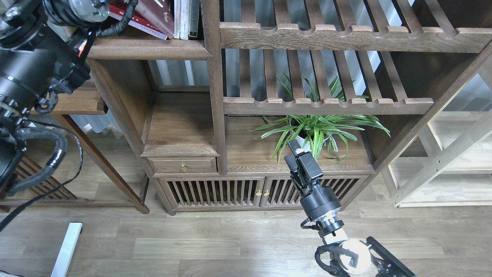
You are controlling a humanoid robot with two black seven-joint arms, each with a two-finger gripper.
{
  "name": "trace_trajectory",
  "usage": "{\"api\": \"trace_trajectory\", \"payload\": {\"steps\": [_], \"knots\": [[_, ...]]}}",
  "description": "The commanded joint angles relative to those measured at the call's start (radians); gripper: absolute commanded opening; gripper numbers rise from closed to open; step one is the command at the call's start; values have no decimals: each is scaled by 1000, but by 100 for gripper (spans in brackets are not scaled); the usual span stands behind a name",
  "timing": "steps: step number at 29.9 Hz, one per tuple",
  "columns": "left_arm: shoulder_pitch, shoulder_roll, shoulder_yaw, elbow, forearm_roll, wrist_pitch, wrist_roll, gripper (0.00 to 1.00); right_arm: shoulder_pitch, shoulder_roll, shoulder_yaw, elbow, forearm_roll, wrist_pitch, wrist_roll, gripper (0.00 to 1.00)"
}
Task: Organize books on shelf
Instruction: 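Push the maroon book into the upper shelf with the left gripper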
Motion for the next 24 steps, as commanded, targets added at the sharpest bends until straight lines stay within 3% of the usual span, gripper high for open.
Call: {"api": "trace_trajectory", "payload": {"steps": [1,3,6,18,24], "knots": [[-6,1,0,-7,0,0,1,41,-1,-5,2,1,0,0,0,88],[-3,2,2,-13,-2,0,1,45,-2,-13,2,-1,0,0,0,88],[23,2,22,-19,-2,-2,-4,64,-1,-15,3,-1,0,0,0,88],[104,-57,49,-32,-49,-150,-52,84,12,1,39,-8,8,0,2,88],[193,-50,26,-197,-95,-264,-52,93,45,7,39,-10,8,0,2,88]]}}
